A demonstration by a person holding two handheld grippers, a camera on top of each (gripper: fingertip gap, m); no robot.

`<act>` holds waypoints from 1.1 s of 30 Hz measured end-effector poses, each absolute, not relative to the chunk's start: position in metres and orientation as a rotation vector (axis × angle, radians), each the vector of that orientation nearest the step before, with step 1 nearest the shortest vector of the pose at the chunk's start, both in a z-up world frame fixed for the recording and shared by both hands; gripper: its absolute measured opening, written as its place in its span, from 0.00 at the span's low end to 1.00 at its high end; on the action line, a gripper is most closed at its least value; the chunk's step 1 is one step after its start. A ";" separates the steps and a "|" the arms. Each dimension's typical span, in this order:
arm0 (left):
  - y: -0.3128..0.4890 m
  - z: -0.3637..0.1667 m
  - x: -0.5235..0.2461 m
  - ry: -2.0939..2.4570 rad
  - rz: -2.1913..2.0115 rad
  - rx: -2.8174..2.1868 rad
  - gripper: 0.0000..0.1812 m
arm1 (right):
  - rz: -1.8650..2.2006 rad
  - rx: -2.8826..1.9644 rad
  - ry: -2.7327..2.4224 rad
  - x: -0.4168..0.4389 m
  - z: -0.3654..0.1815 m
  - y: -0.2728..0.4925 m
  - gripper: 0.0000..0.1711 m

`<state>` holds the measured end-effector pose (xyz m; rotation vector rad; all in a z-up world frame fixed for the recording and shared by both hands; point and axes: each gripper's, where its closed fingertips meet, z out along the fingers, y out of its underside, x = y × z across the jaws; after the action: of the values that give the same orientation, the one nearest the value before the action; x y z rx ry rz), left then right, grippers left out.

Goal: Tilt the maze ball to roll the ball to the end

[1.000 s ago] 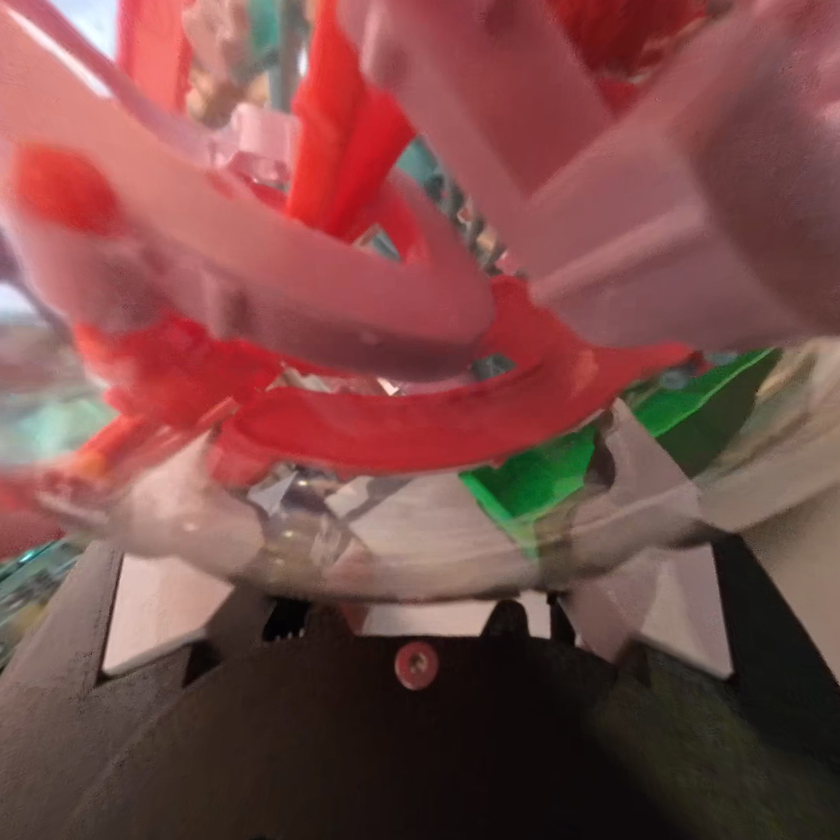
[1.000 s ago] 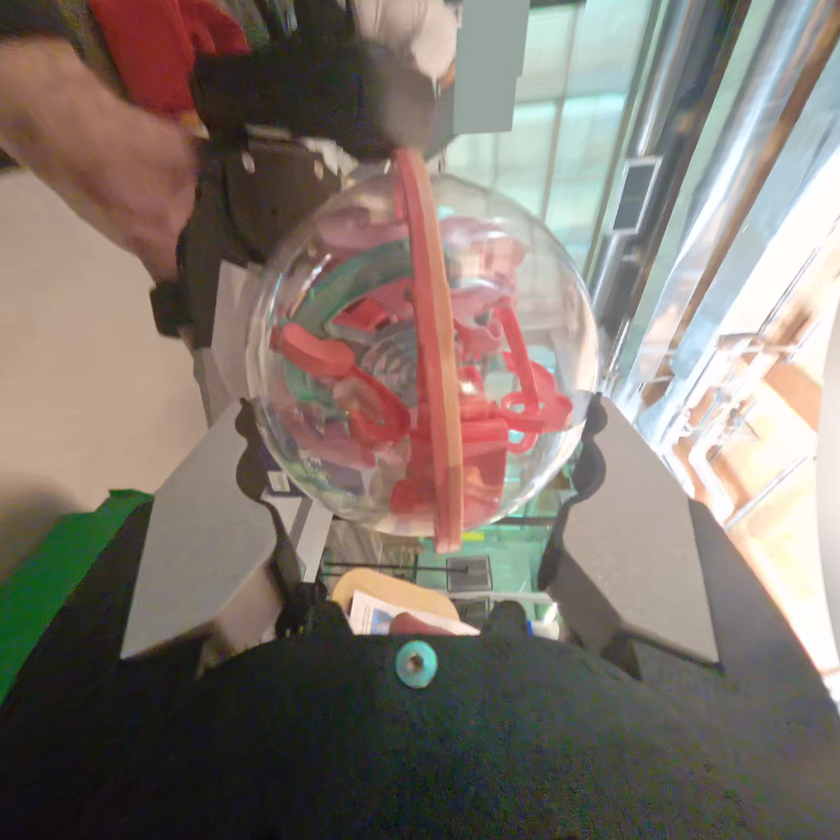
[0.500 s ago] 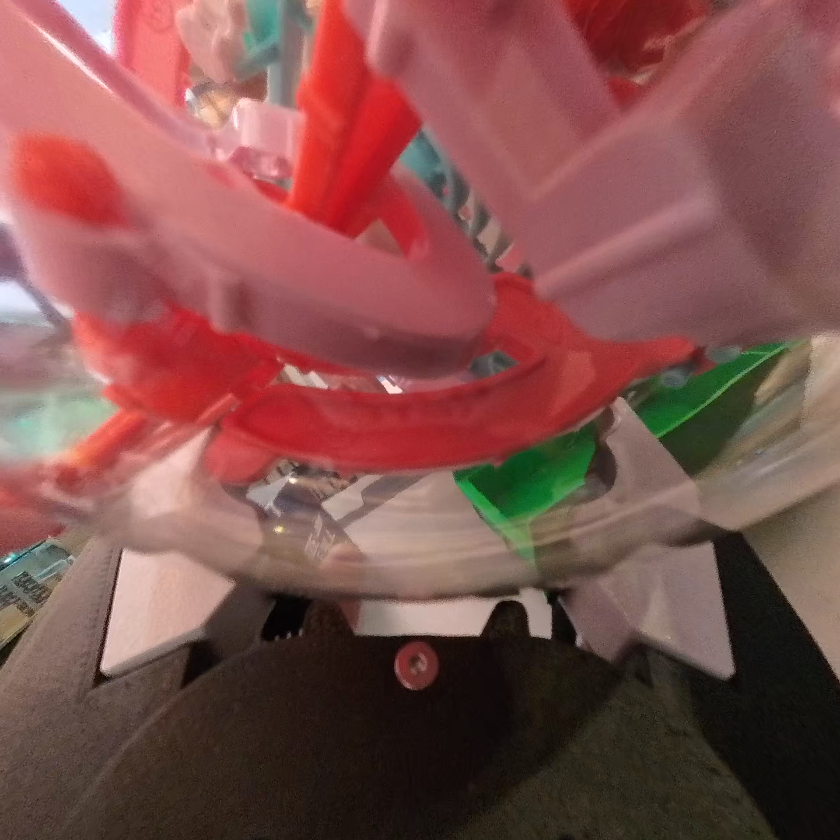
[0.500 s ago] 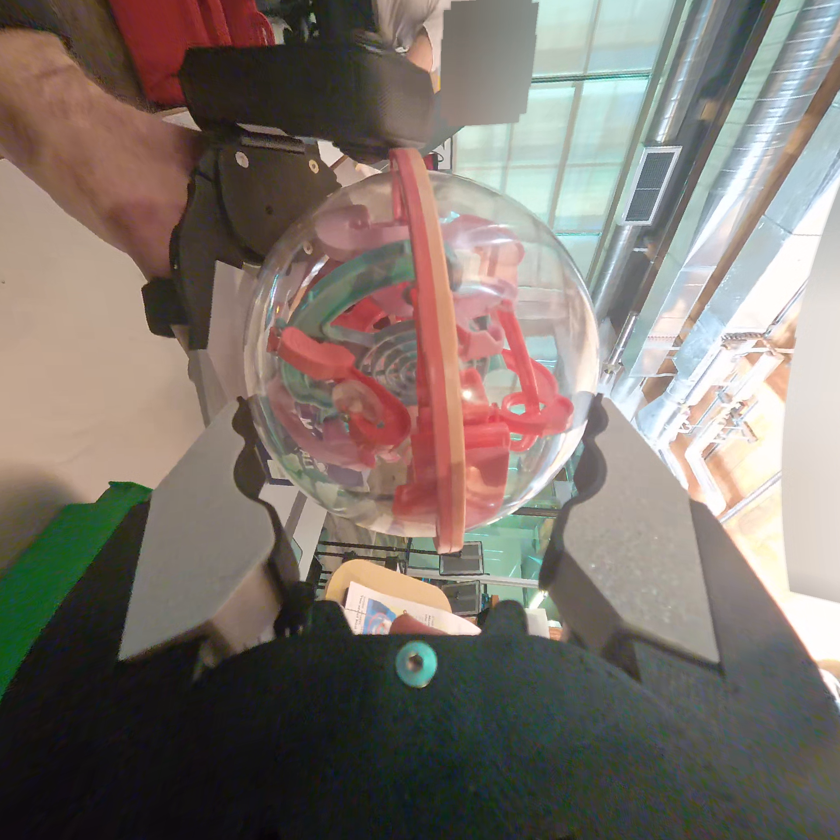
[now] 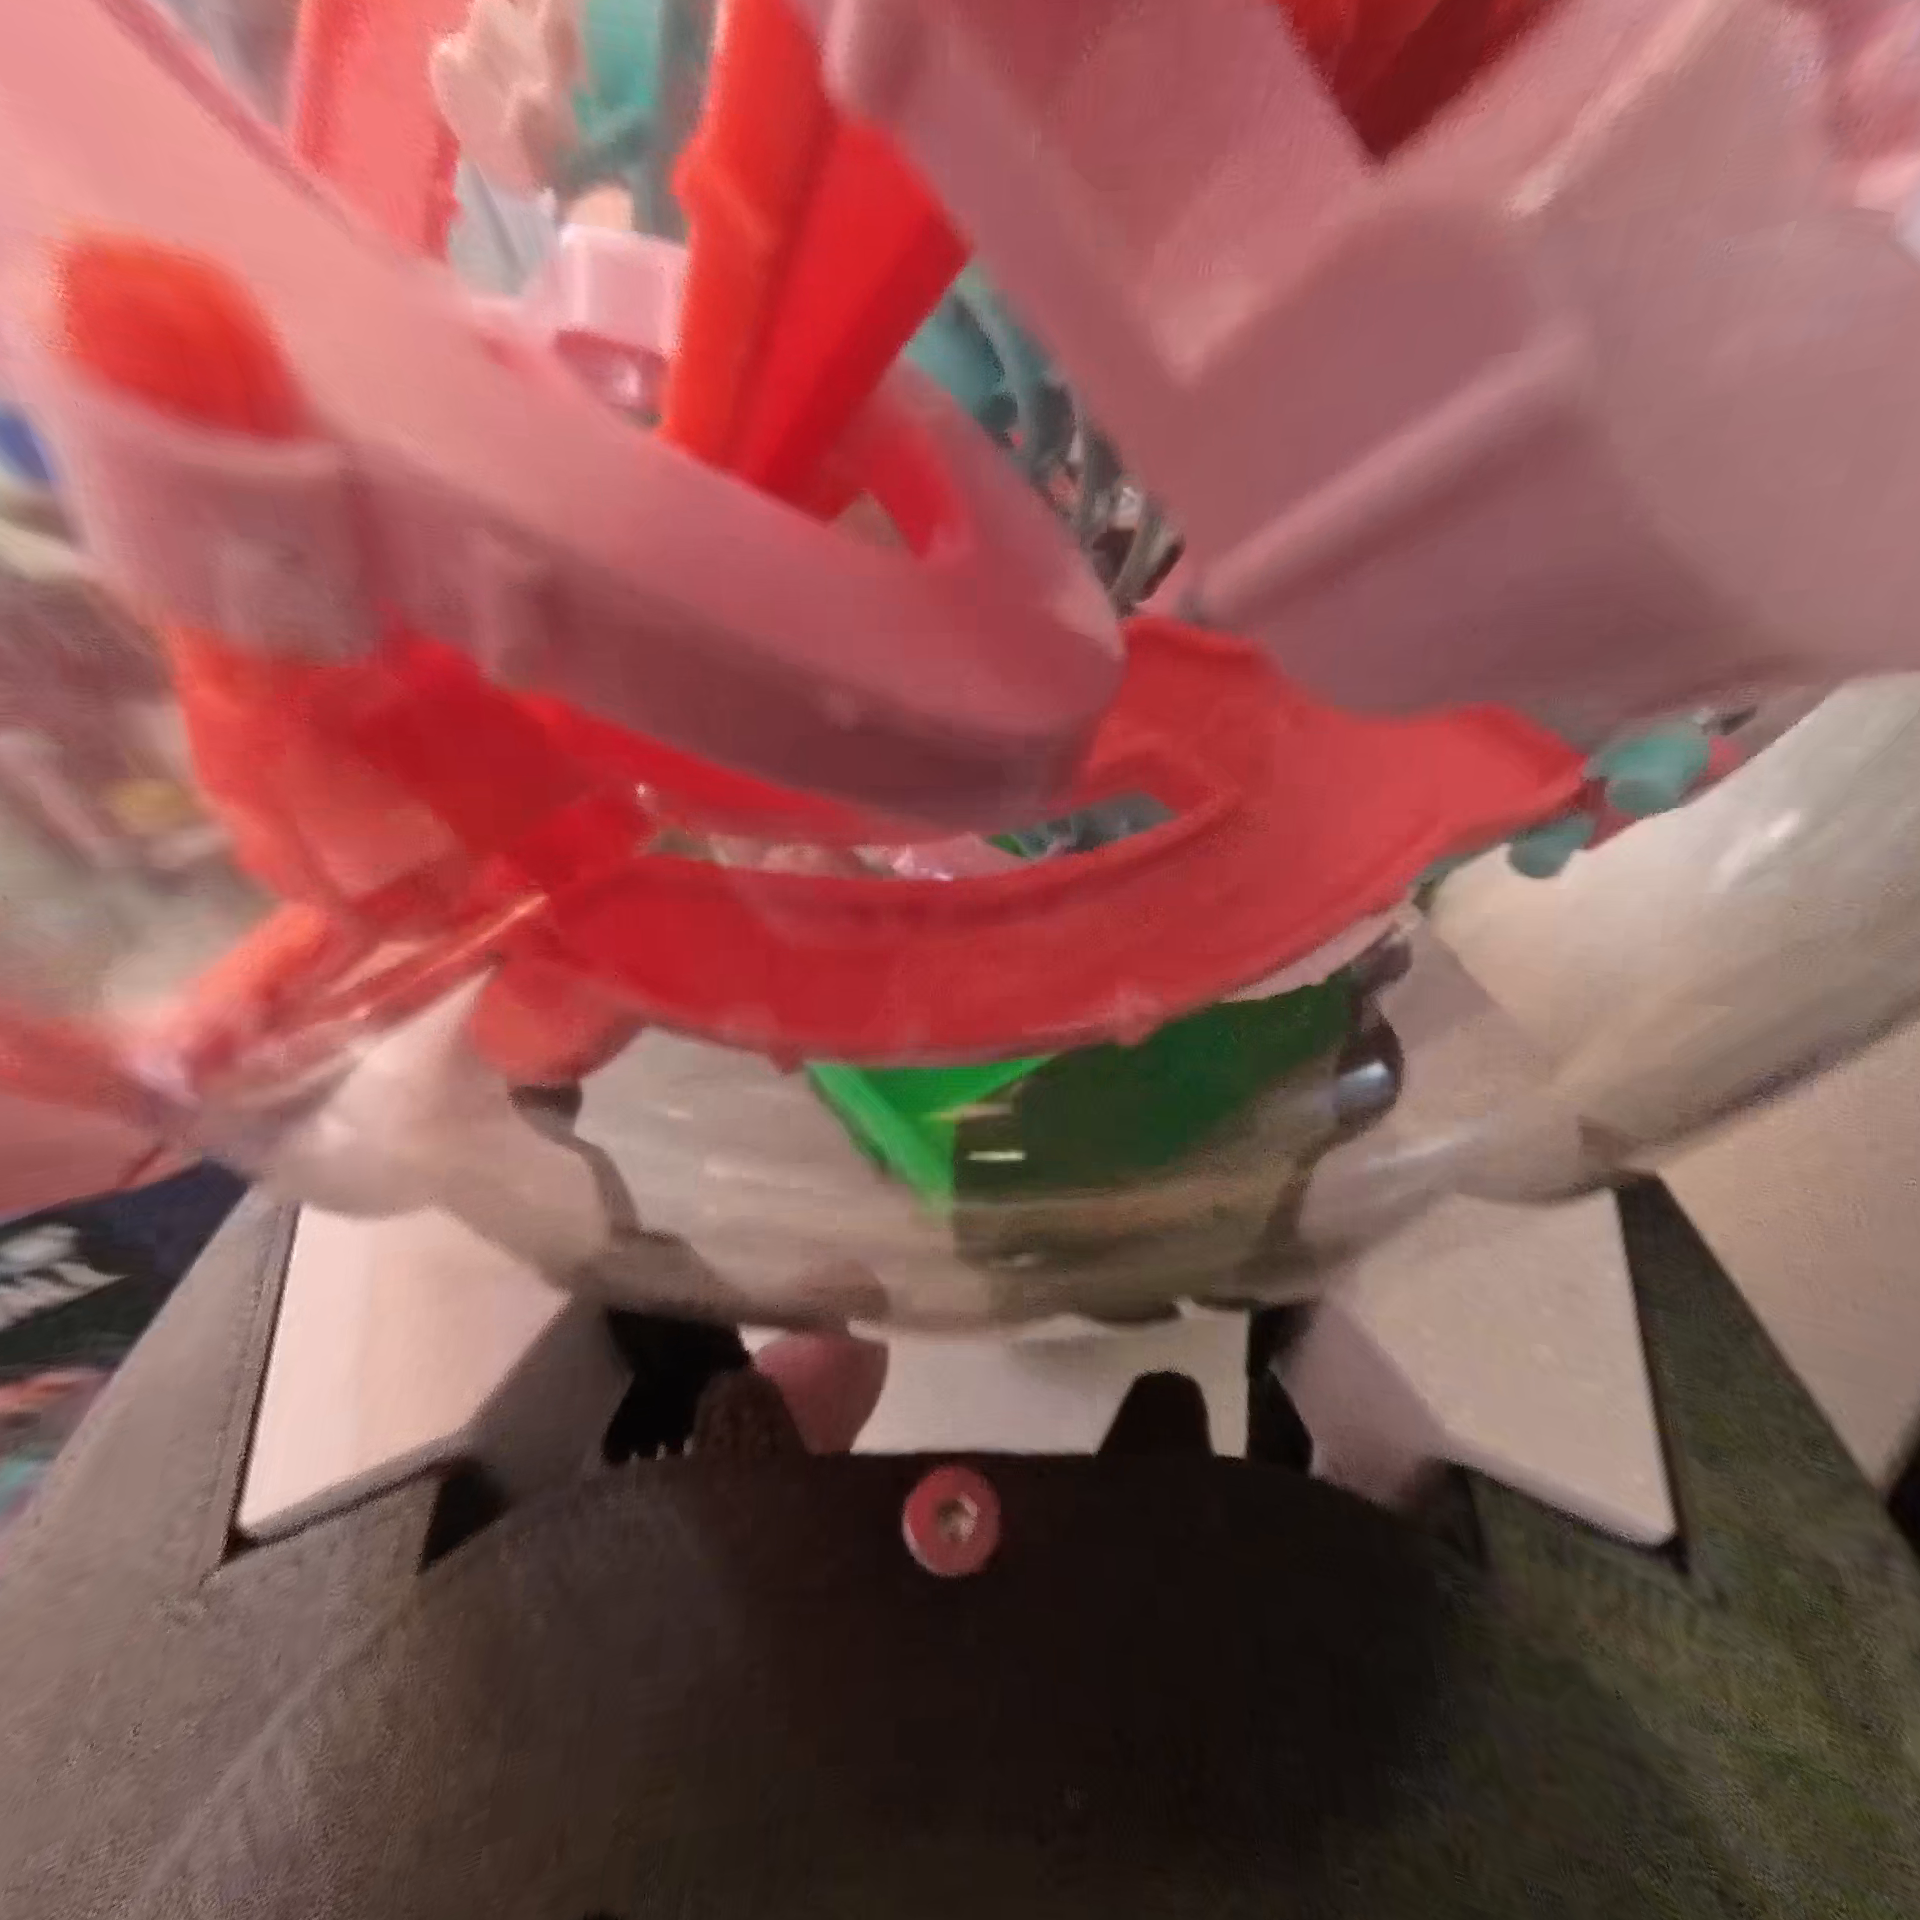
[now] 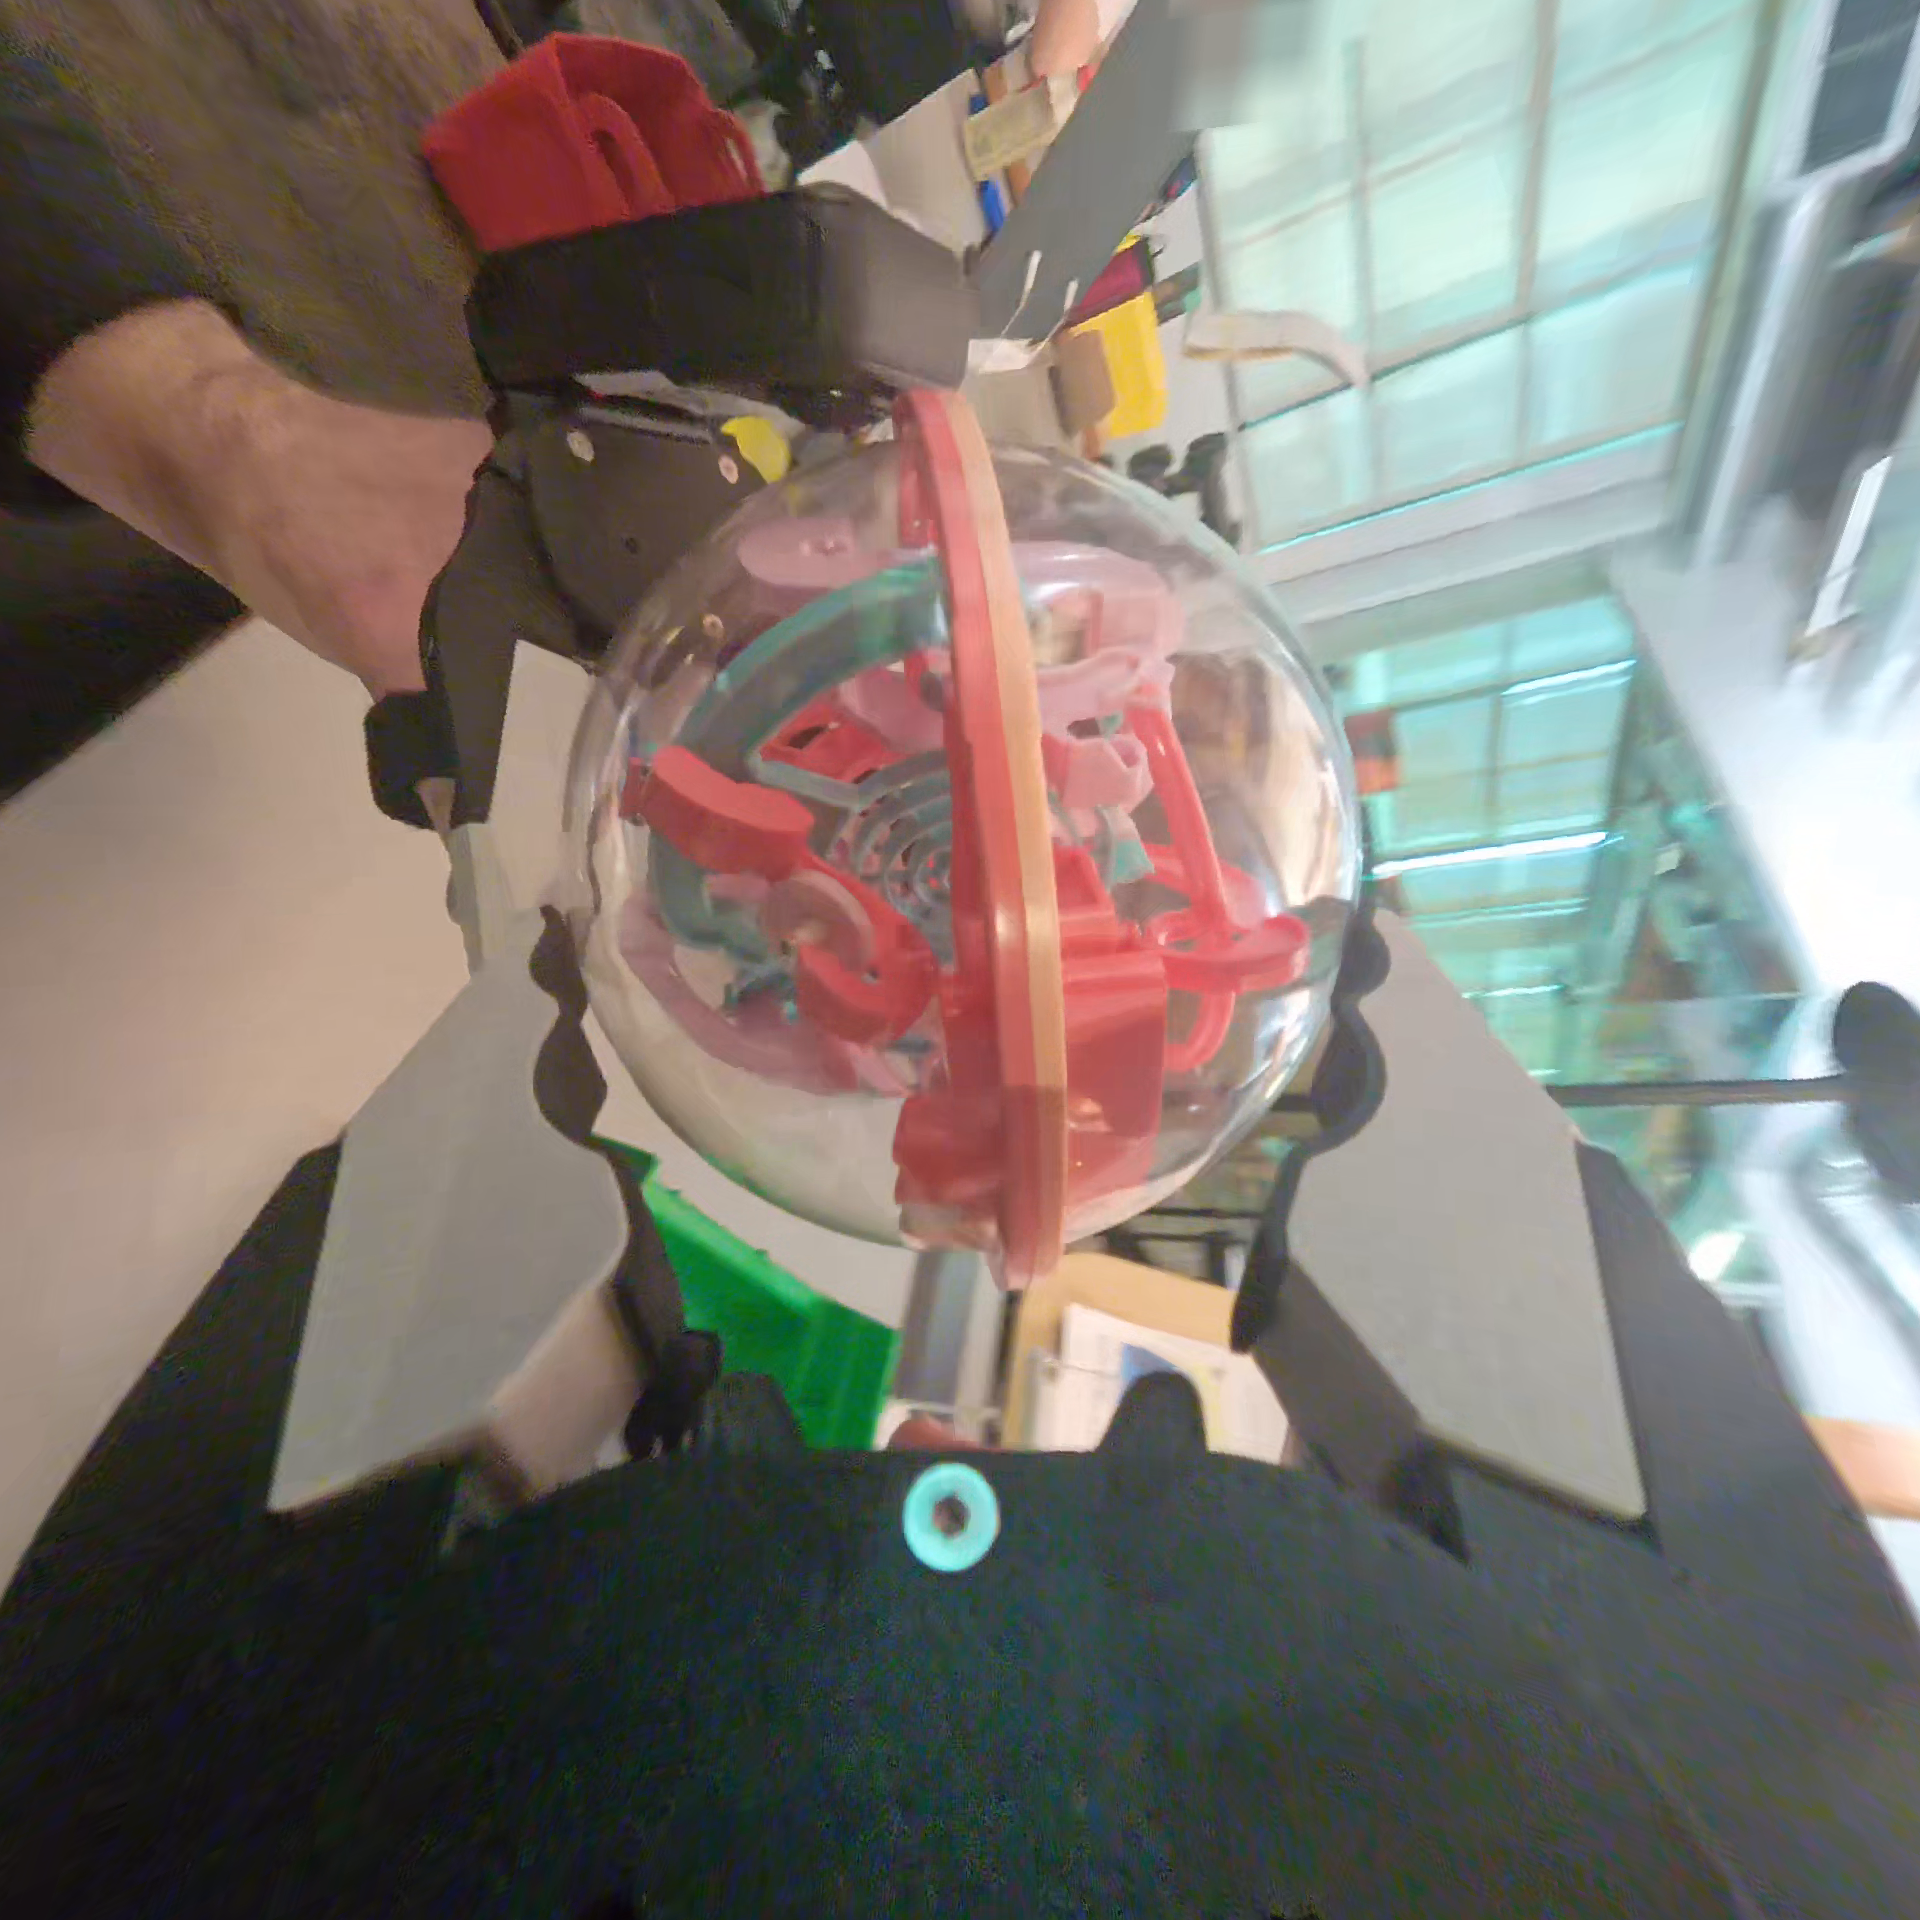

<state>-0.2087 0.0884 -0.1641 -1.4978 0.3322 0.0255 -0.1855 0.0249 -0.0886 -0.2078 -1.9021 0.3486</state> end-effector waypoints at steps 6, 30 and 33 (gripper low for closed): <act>0.095 -0.182 -0.174 0.231 -0.430 -1.586 0.78 | 0.541 -0.486 -2.123 -0.195 -0.091 0.038 0.81; 0.099 -0.193 -0.154 0.214 -0.518 -1.734 0.74 | 1.021 -0.677 -2.040 -0.178 -0.073 0.054 0.72; 0.099 -0.190 -0.146 0.276 -0.516 -1.692 0.74 | 1.089 -0.641 -1.997 -0.166 -0.064 0.050 0.67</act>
<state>-0.1463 0.0985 -0.1896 -1.6918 0.2755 -0.5156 -0.1660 0.0501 -0.0639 -0.6409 -1.9969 1.0894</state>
